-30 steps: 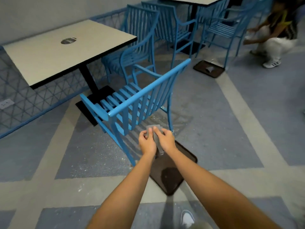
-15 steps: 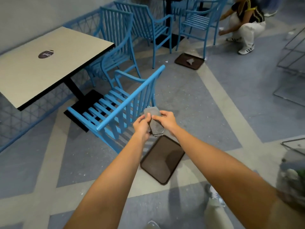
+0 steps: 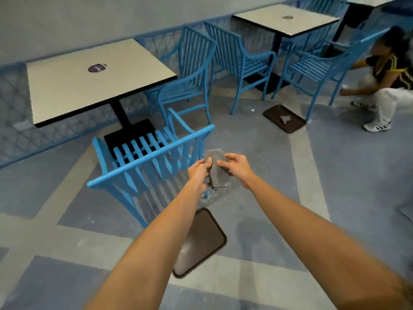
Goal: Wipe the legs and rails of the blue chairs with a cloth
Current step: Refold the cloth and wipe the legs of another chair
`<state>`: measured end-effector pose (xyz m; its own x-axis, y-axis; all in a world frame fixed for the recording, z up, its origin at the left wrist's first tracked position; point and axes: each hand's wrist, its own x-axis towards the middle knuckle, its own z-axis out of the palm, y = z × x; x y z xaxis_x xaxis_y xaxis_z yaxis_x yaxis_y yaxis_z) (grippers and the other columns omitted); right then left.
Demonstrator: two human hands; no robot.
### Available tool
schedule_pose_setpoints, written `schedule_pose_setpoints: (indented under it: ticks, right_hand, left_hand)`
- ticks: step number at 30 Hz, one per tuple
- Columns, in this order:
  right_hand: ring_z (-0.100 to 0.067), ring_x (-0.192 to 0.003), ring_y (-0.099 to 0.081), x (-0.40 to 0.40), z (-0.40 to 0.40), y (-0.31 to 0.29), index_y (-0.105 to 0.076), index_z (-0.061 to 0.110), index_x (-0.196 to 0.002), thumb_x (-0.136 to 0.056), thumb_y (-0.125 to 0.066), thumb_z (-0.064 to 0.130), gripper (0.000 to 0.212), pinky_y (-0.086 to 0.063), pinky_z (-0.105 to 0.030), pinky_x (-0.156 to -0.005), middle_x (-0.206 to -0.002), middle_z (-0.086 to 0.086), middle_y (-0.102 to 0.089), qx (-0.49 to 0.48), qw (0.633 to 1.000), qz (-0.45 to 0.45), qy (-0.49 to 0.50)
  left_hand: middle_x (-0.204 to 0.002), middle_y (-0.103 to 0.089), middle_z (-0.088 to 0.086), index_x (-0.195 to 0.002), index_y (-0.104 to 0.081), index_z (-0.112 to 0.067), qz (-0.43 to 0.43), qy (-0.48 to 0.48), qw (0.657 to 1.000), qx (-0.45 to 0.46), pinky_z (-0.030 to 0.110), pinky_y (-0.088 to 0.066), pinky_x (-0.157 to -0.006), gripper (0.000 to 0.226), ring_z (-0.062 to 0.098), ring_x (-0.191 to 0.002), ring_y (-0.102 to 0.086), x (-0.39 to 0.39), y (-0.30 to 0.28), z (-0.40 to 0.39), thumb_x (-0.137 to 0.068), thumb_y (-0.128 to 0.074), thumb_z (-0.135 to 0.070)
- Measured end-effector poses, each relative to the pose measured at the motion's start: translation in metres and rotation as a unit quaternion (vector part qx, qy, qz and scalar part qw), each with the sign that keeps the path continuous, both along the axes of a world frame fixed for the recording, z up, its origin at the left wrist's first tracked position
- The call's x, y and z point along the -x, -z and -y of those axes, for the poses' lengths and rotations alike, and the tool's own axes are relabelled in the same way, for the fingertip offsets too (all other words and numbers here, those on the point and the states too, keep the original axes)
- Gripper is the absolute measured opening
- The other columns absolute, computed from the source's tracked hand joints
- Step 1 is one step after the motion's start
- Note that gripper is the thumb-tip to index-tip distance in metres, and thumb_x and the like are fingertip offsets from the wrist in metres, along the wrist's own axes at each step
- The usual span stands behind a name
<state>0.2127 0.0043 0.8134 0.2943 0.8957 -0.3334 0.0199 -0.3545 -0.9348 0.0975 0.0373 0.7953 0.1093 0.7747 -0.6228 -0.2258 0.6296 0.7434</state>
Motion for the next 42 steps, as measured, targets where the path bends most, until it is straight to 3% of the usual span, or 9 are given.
schedule_pose_setpoints:
  ticks: [7, 10, 14, 19, 25, 31, 35, 39, 42]
  right_hand:
    - [-0.016, -0.079, -0.061, -0.065, -0.038, 0.009, -0.061, -0.004, -0.115, -0.082, -0.070, 0.001, 0.034, -0.049, -0.015, -0.059, -0.092, -0.011, -0.065, 0.010, 0.998, -0.005, -0.058]
    - [-0.015, -0.074, -0.060, -0.085, -0.062, 0.022, -0.060, -0.009, -0.117, -0.082, -0.069, -0.002, 0.037, -0.049, -0.013, -0.058, -0.097, -0.015, -0.063, 0.017, 0.996, -0.008, -0.082]
    - [-0.010, -0.069, -0.059, -0.106, -0.097, 0.038, -0.058, -0.009, -0.117, -0.081, -0.069, -0.004, 0.038, -0.050, -0.015, -0.061, -0.099, -0.023, -0.066, 0.027, 0.991, 0.007, -0.134]
    - [-0.008, -0.063, -0.053, -0.133, -0.157, 0.050, -0.056, -0.003, -0.119, -0.081, -0.069, -0.005, 0.040, -0.043, -0.008, -0.043, -0.072, -0.002, -0.056, 0.057, 0.974, 0.034, -0.218]
    - [-0.018, -0.091, -0.058, -0.154, -0.218, 0.048, -0.059, 0.002, -0.122, -0.083, -0.071, 0.004, 0.041, -0.045, -0.014, -0.056, -0.102, -0.014, -0.062, 0.061, 0.946, 0.070, -0.310]
    - [-0.009, -0.067, -0.059, -0.166, -0.266, 0.051, -0.061, -0.003, -0.115, -0.079, -0.074, 0.000, 0.038, -0.044, -0.008, -0.044, -0.083, -0.010, -0.065, 0.080, 0.910, 0.080, -0.398]
    - [-0.016, -0.065, -0.057, -0.169, -0.292, 0.063, -0.062, 0.000, -0.104, -0.077, -0.074, -0.004, 0.030, -0.044, -0.011, -0.044, -0.077, -0.017, -0.065, 0.094, 0.877, 0.074, -0.466]
    - [-0.011, -0.058, -0.053, -0.163, -0.317, 0.082, -0.062, 0.004, -0.100, -0.075, -0.077, -0.002, 0.029, -0.044, -0.013, -0.047, -0.065, -0.006, -0.058, 0.108, 0.842, 0.074, -0.524]
    - [-0.006, -0.050, -0.054, -0.159, -0.332, 0.100, -0.061, 0.007, -0.096, -0.074, -0.078, -0.001, 0.029, -0.045, -0.020, -0.053, -0.054, 0.003, -0.060, 0.112, 0.818, 0.074, -0.559]
  left_hand:
    - [-0.091, -0.068, 0.010, -0.111, -0.063, -0.006, 0.016, -0.093, 0.996, 0.005, 0.037, -0.055, -0.064, 0.034, 0.024, -0.081, -0.065, -0.072, 0.004, -0.021, -0.093, -0.061, -0.035]
    - [-0.100, -0.067, 0.012, -0.110, -0.063, -0.007, 0.016, -0.136, 0.991, 0.008, 0.042, -0.056, -0.072, 0.034, 0.027, -0.088, -0.065, -0.094, 0.019, -0.034, -0.093, -0.060, -0.037]
    - [-0.107, -0.065, 0.013, -0.111, -0.062, -0.009, 0.029, -0.179, 0.983, 0.006, 0.034, -0.051, -0.058, 0.026, 0.021, -0.082, -0.064, -0.115, 0.041, -0.053, -0.097, -0.055, -0.030]
    - [-0.120, -0.063, 0.020, -0.118, -0.061, -0.005, 0.035, -0.261, 0.964, 0.026, 0.044, -0.051, -0.088, 0.028, 0.031, -0.106, -0.060, -0.147, 0.061, -0.093, -0.096, -0.057, -0.023]
    - [-0.113, -0.063, 0.020, -0.118, -0.061, -0.003, 0.066, -0.341, 0.937, 0.042, 0.048, -0.051, -0.092, 0.032, 0.032, -0.103, -0.061, -0.173, 0.066, -0.135, -0.094, -0.060, -0.025]
    - [-0.083, -0.074, 0.014, -0.119, -0.059, 0.001, 0.117, -0.383, 0.914, 0.056, 0.039, -0.059, -0.058, 0.034, 0.026, -0.072, -0.072, -0.183, 0.076, -0.155, -0.095, -0.059, -0.023]
    - [-0.111, -0.065, 0.016, -0.127, -0.057, -0.005, 0.128, -0.396, 0.906, 0.076, 0.045, -0.054, -0.072, 0.039, 0.029, -0.092, -0.063, -0.192, 0.085, -0.161, -0.096, -0.056, -0.029]
    - [-0.104, -0.062, 0.017, -0.130, -0.053, -0.005, 0.119, -0.451, 0.883, 0.054, 0.035, -0.053, -0.059, 0.038, 0.030, -0.085, -0.058, -0.201, 0.090, -0.170, -0.098, -0.051, -0.027]
    - [-0.109, -0.065, 0.016, -0.131, -0.052, -0.003, 0.103, -0.490, 0.865, 0.041, 0.042, -0.055, -0.075, 0.040, 0.026, -0.090, -0.062, -0.210, 0.101, -0.177, -0.099, -0.049, -0.028]
